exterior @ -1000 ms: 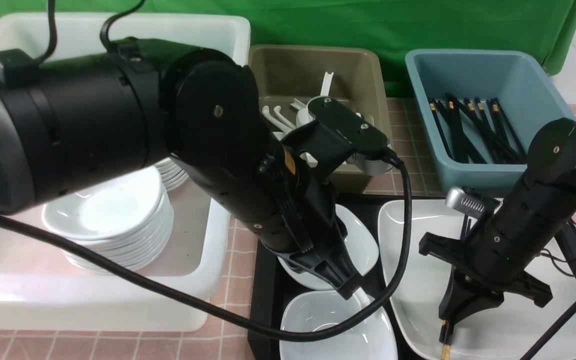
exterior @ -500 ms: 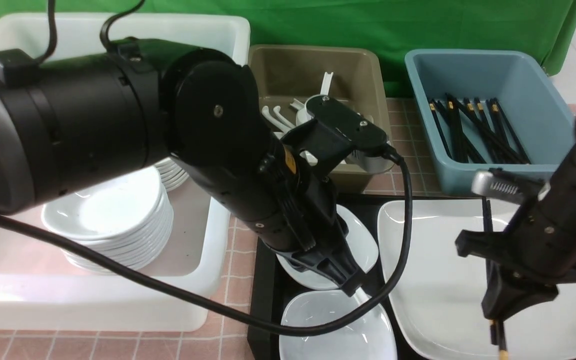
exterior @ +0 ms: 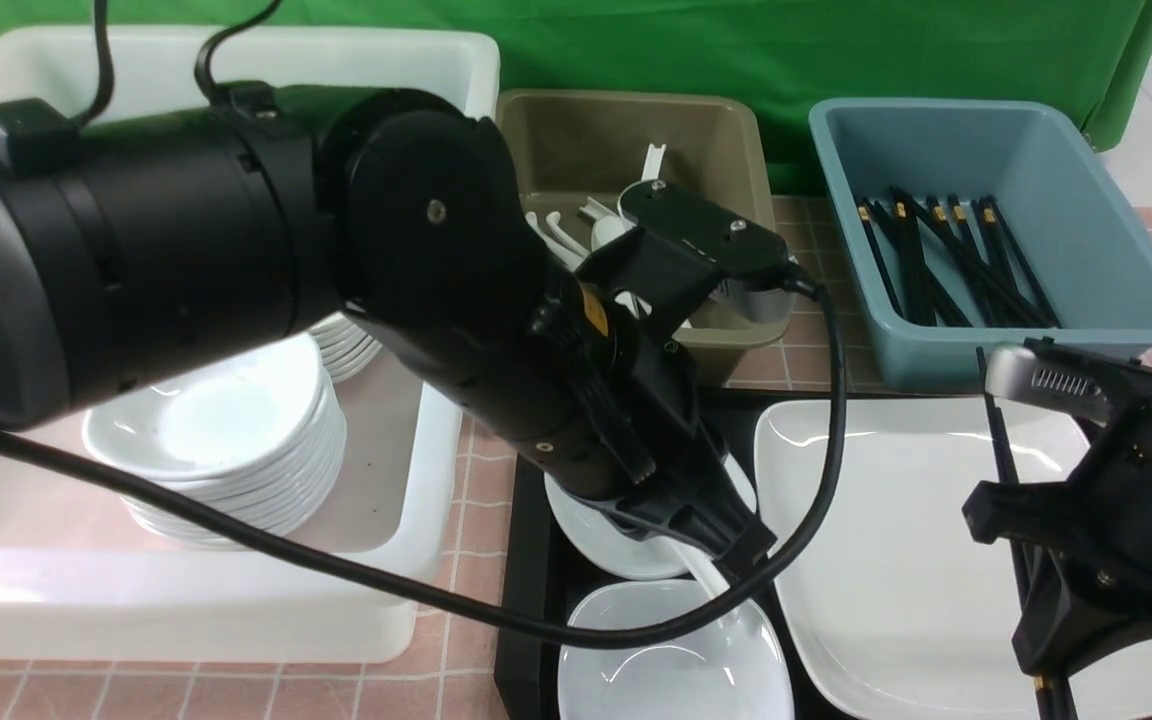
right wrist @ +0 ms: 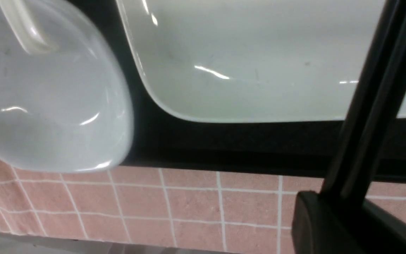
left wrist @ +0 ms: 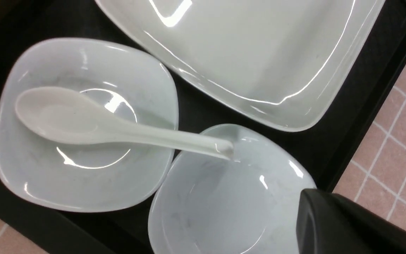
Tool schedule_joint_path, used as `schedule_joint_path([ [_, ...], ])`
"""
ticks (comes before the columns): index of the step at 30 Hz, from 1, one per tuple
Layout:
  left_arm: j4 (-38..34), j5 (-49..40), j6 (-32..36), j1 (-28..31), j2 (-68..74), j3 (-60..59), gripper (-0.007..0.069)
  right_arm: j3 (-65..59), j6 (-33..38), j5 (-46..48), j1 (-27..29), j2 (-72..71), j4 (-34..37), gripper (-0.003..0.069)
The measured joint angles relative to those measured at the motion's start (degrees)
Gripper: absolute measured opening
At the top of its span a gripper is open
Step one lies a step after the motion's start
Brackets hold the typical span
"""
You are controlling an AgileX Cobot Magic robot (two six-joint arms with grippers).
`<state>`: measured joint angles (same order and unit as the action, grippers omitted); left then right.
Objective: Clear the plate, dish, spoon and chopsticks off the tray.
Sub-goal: Use the right arm to put the chopsticks into the small storage box on the right
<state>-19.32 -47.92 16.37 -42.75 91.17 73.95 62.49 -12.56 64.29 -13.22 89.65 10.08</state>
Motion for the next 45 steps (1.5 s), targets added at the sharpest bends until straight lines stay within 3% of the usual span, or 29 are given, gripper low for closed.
schedule_joint_path([
  [11,-1.68,2.23,-0.08,-0.22,0.00,0.00,-0.0004,0.00,1.48,0.08,-3.21,-2.94,0.34,0.0097],
  [18,-1.75,14.60,-0.08,-0.22,0.00,0.00,-0.0004,5.03,6.46,-0.07,3.90,-3.30,3.49,0.0097],
  [27,-3.26,32.10,0.63,-0.22,0.85,0.86,-0.0004,21.18,10.68,-3.10,13.42,3.86,5.56,0.0097],
  [36,-3.26,34.21,1.23,-0.22,6.39,9.27,-0.0004,38.57,11.09,-10.94,16.39,19.18,6.11,0.0097],
  [45,-2.78,32.77,1.23,-0.22,8.64,10.03,-0.0004,52.13,9.75,-21.84,16.85,34.25,7.11,0.0097],
])
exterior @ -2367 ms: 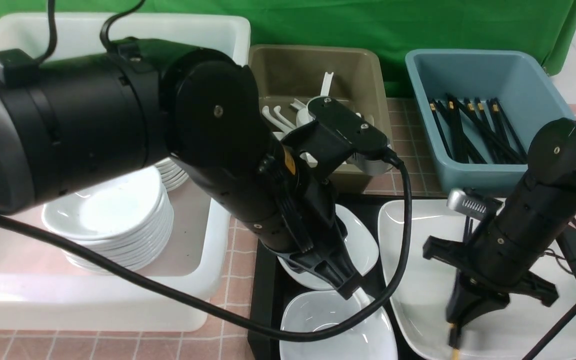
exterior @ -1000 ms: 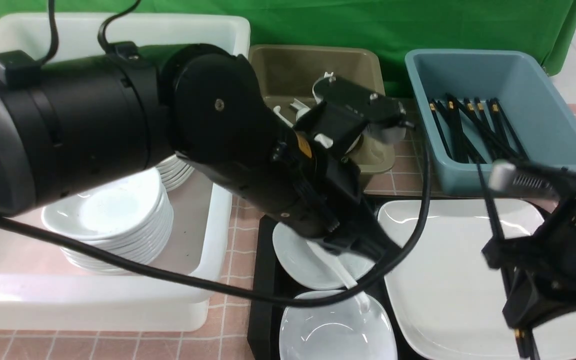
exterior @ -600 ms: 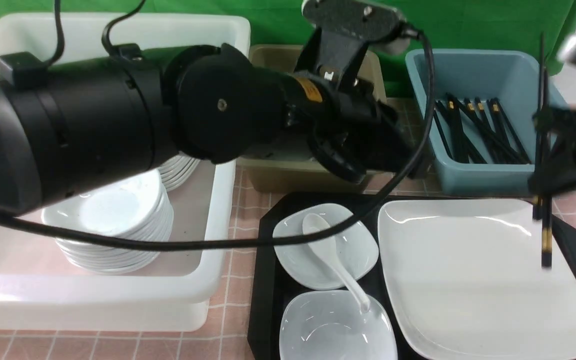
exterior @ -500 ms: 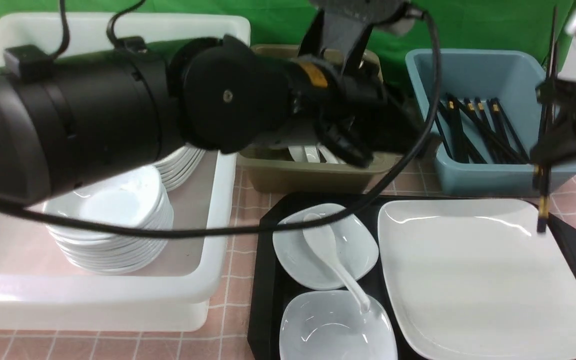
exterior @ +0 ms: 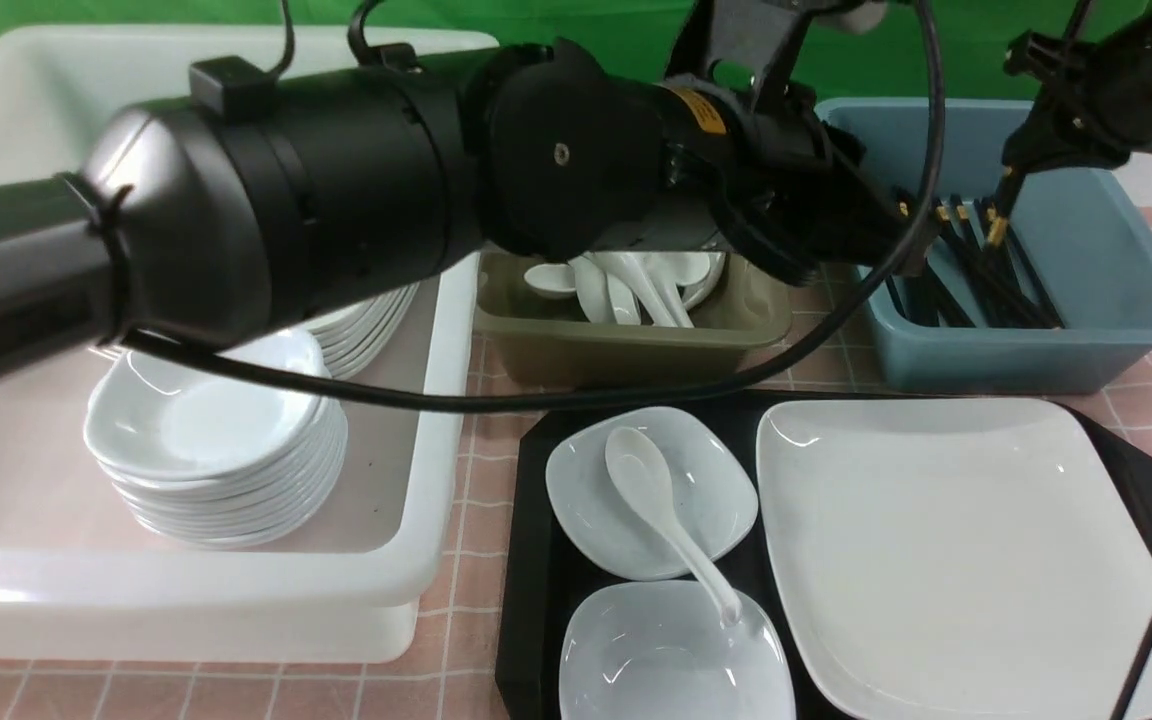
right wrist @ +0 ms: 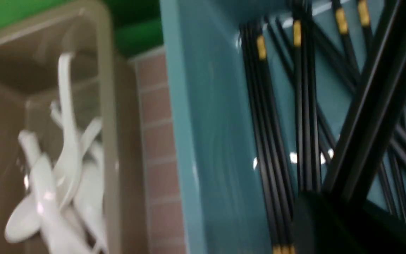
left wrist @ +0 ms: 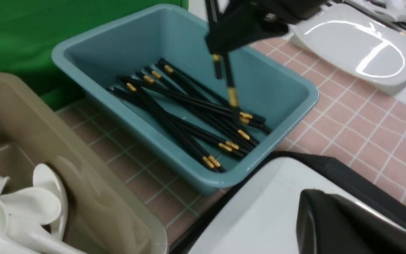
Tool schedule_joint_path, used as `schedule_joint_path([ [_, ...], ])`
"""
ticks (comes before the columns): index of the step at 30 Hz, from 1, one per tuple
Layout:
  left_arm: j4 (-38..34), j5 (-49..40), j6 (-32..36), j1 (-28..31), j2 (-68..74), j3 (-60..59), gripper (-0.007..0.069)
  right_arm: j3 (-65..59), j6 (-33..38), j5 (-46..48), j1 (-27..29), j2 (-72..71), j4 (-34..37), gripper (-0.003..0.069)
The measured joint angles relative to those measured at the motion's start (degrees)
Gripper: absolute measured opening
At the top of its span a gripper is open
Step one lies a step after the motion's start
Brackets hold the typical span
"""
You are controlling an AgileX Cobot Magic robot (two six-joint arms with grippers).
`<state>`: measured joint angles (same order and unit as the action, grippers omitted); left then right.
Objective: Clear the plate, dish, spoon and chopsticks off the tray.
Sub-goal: Use the right arm to put the chopsticks into the small storage box on the right
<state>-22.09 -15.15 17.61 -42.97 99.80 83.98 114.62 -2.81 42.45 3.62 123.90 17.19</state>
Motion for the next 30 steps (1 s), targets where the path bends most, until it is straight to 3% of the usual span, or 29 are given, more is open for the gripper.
schedule_joint_path([
  [7,2.29,-6.45,-0.56,0.00,0.04,0.17,-0.0004,0.61,-1.33,-1.70,0.15,4.81,-0.05,0.0108],
  [14,2.59,-15.67,-4.33,0.00,0.04,0.24,-0.0004,0.94,0.16,4.27,0.19,6.03,0.00,0.0305],
  [17,2.59,-21.47,-8.09,0.00,-0.36,0.24,-0.0004,2.27,3.48,11.27,0.19,5.73,-0.07,0.0326],
  [20,3.00,-27.72,-10.42,0.00,-0.90,0.24,-0.0004,3.81,7.95,20.27,0.19,3.99,-0.07,0.0238],
  [21,3.38,-31.45,-11.79,0.00,-1.08,0.26,-0.0004,4.15,9.69,22.21,0.19,2.30,-0.09,0.0165],
  [24,5.75,-37.33,-17.13,-0.53,-1.16,0.26,-0.0004,3.16,11.80,22.26,0.19,-4.53,0.16,0.0037],
  [30,10.81,-42.10,-30.69,-2.21,0.59,0.96,-0.0002,-6.40,16.10,22.37,-1.07,-22.51,0.23,0.0030],
])
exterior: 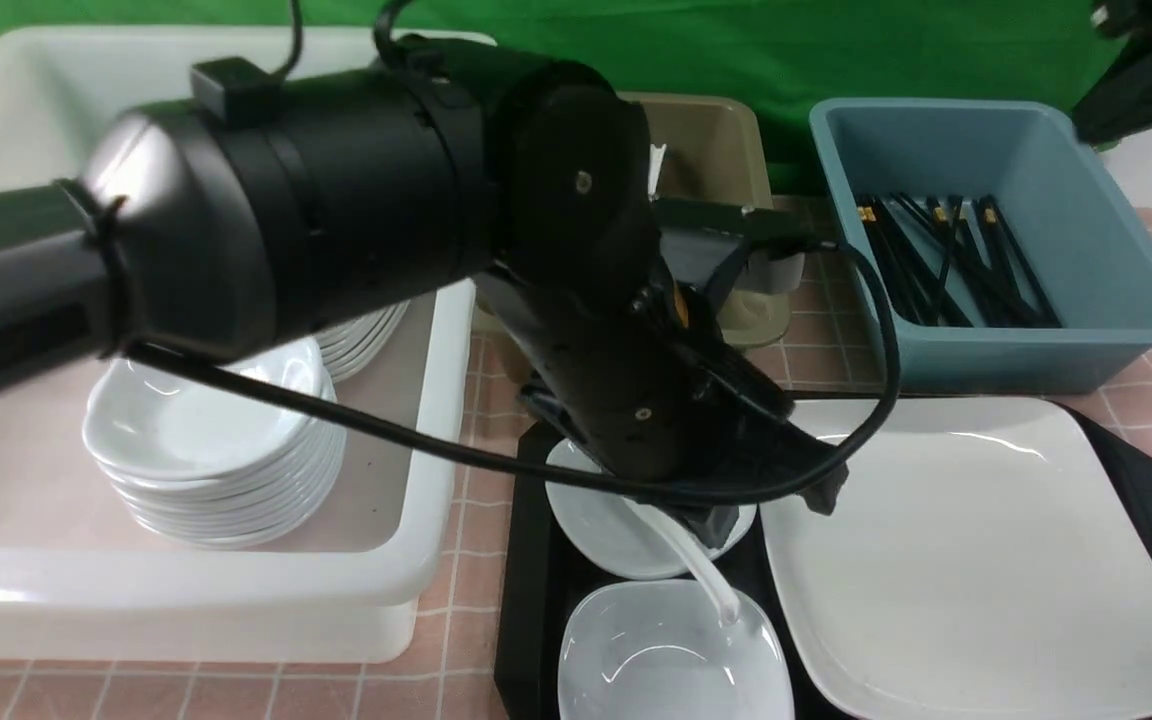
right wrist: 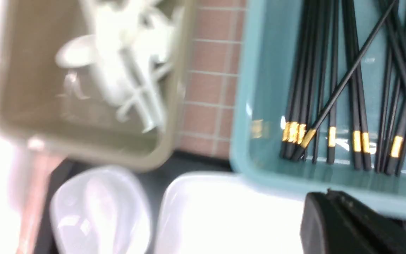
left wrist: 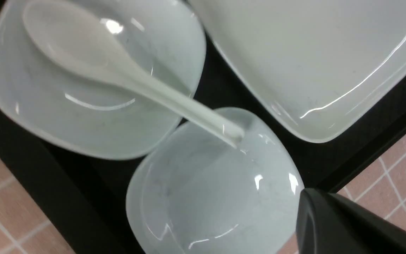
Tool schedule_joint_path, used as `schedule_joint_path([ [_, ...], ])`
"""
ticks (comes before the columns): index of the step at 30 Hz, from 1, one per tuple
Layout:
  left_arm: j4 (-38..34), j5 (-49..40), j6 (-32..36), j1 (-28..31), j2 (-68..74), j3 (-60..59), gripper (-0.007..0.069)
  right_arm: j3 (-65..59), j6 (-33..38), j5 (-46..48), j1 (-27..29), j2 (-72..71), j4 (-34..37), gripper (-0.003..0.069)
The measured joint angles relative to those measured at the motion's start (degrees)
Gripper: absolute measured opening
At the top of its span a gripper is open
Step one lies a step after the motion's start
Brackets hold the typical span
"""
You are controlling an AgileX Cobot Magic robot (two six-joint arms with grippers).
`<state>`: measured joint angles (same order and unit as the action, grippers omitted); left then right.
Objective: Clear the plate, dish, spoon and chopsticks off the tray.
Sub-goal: Use the right arm to put the chopsticks into the small storage box on the right, then use the left arm to grab a soup spoon from the plate
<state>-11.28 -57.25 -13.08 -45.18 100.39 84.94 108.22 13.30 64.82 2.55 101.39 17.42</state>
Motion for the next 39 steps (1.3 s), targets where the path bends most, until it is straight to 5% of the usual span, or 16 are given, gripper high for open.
schedule_joint_path([
  [8,5.16,-5.64,-9.32,-0.15,11.38,9.19,0.0066,-24.21,6.97,-0.24,-2.65,-22.87,0.58,0.0030],
  [13,11.73,-9.32,-16.49,0.35,18.11,16.63,0.0229,-35.20,8.74,-0.28,-4.39,-31.67,1.56,0.0030],
  [18,7.72,-9.86,-17.68,2.86,22.07,19.72,0.0386,-37.68,9.42,-0.28,-6.55,-36.67,2.82,0.0030],
  [23,6.87,-9.73,-18.76,4.54,24.59,19.91,0.0456,-37.81,9.85,-0.28,-8.27,-39.98,3.13,0.0030],
  [30,6.87,-9.45,-19.06,5.28,26.76,20.02,0.0396,-37.81,10.08,-0.28,-8.51,-41.19,3.24,0.0030],
  [39,5.64,-10.74,-18.00,5.64,27.57,20.02,0.0141,-37.81,10.08,-0.28,-8.51,-41.19,3.24,0.0030],
])
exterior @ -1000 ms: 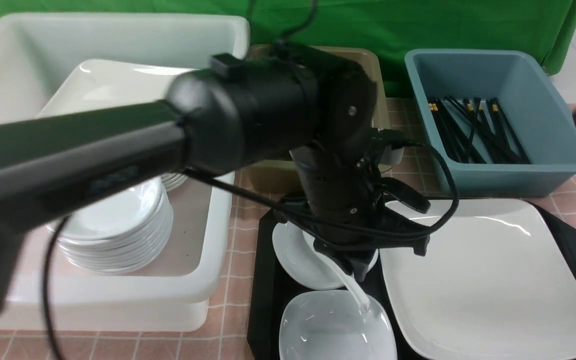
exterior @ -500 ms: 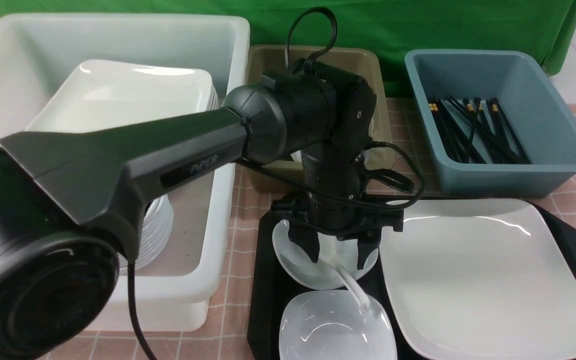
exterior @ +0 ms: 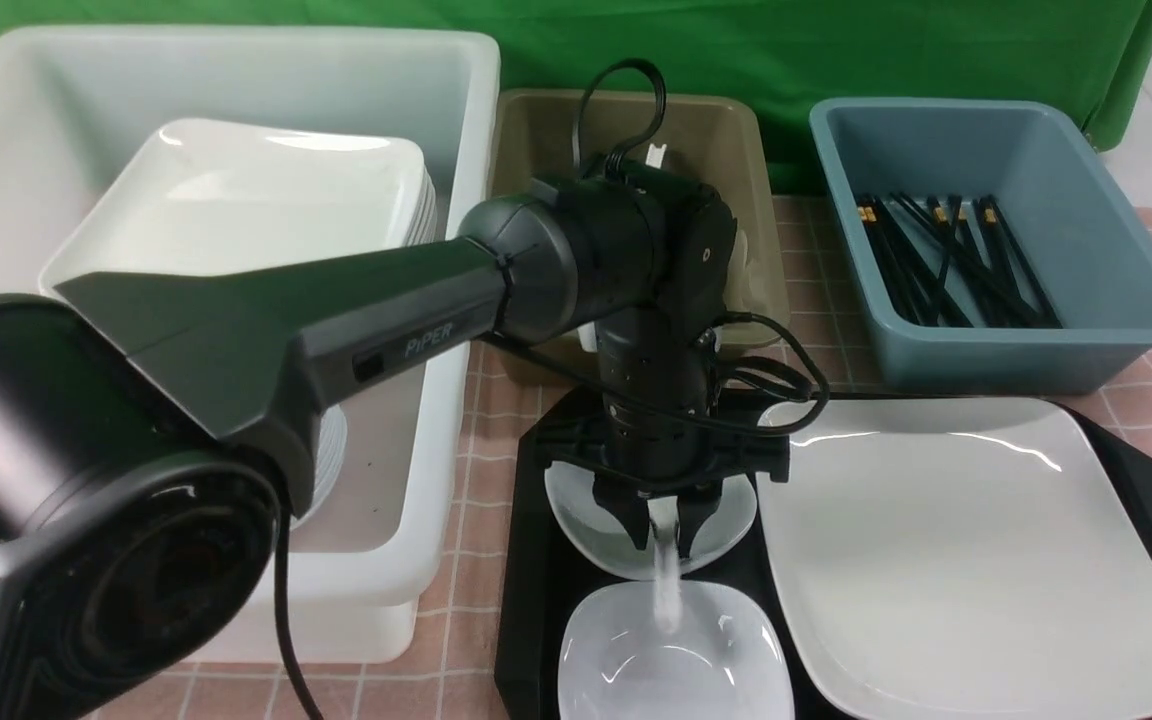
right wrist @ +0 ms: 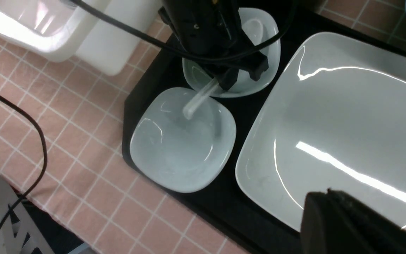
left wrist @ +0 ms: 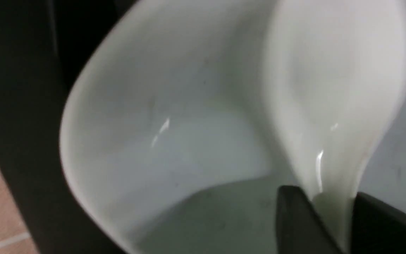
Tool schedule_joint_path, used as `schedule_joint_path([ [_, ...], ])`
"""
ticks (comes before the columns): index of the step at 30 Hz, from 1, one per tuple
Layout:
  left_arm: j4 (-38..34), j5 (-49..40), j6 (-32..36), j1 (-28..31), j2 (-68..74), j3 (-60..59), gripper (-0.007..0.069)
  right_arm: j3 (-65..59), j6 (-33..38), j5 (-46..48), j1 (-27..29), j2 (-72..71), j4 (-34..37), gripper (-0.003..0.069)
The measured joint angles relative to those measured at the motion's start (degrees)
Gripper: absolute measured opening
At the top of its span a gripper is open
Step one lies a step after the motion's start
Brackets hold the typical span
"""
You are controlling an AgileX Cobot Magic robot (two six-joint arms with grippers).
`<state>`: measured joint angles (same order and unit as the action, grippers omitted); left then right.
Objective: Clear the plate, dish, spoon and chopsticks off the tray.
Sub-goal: Use the left arm to grab a soup spoon from the plate, then use the left arm to put the soup spoon into the small storage box in the middle
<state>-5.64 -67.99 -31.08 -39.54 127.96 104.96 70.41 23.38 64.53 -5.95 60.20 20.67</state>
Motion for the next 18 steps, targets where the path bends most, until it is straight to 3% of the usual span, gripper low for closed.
schedule_joint_path([
  [2,0.13,-0.81,0.69,0.05,0.00,0.07,0.0100,0.00,0.04,0.00,0.00,0.00,0.00,0.0030],
  [9,-1.69,-1.52,3.48,0.11,-1.07,0.07,0.0101,0.00,0.36,0.00,-0.05,0.00,0.09,0.0031],
  [18,-1.21,-0.24,5.39,0.11,-11.25,0.07,0.0101,0.00,9.62,0.17,-0.05,0.00,5.90,0.0032],
])
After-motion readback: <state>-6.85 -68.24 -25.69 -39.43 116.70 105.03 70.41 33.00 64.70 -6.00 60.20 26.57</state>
